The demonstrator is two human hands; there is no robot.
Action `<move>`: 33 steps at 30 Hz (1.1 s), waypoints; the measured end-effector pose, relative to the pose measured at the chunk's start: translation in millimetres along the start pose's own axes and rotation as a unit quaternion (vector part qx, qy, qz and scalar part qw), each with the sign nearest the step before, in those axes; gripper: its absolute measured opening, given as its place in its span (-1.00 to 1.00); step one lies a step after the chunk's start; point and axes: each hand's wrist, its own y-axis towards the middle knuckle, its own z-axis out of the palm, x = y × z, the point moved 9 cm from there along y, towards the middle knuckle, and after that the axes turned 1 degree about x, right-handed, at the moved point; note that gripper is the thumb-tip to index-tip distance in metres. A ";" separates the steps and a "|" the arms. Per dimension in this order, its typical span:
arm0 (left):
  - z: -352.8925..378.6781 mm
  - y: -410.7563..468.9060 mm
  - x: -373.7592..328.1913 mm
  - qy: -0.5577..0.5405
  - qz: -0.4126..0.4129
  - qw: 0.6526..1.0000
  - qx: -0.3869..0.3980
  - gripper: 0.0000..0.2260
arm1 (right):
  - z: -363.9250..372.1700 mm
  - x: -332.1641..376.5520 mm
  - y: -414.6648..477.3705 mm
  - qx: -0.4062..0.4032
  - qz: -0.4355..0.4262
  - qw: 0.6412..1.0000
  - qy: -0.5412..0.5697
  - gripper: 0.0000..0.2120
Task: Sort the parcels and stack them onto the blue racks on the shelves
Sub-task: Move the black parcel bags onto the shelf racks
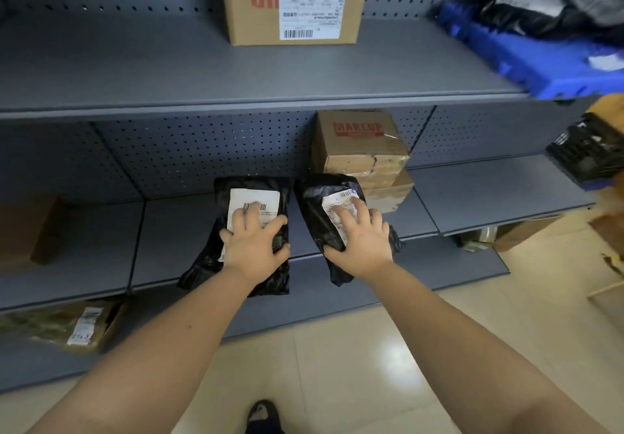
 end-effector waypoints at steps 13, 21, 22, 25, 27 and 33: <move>-69.4 -22.2 -197.9 -0.003 0.134 0.991 -0.024 -0.62 | -114.7 -151.8 -106.9 -0.091 0.060 0.994 -0.002 -0.30; -128.2 -24.4 -307.4 0.015 0.214 0.974 -0.072 -0.61 | -193.4 -231.6 -151.5 -0.143 0.105 0.984 -0.019 -0.29; -135.1 -24.5 -318.8 0.011 0.220 0.972 -0.076 -0.61 | -202.0 -240.0 -156.2 -0.150 0.110 0.982 -0.020 -0.30; -157.5 -24.5 -351.2 0.024 0.239 0.966 -0.096 -0.59 | -225.5 -263.1 -169.8 -0.170 0.124 0.977 -0.022 -0.31; -174.0 -24.0 -371.1 0.043 0.255 0.959 -0.115 -0.57 | -240.5 -276.6 -178.7 -0.183 0.138 0.973 -0.026 -0.29; -226.4 -21.0 -411.6 0.062 0.293 0.938 -0.175 -0.57 | -287.3 -300.6 -199.3 -0.236 0.154 0.959 -0.008 -0.33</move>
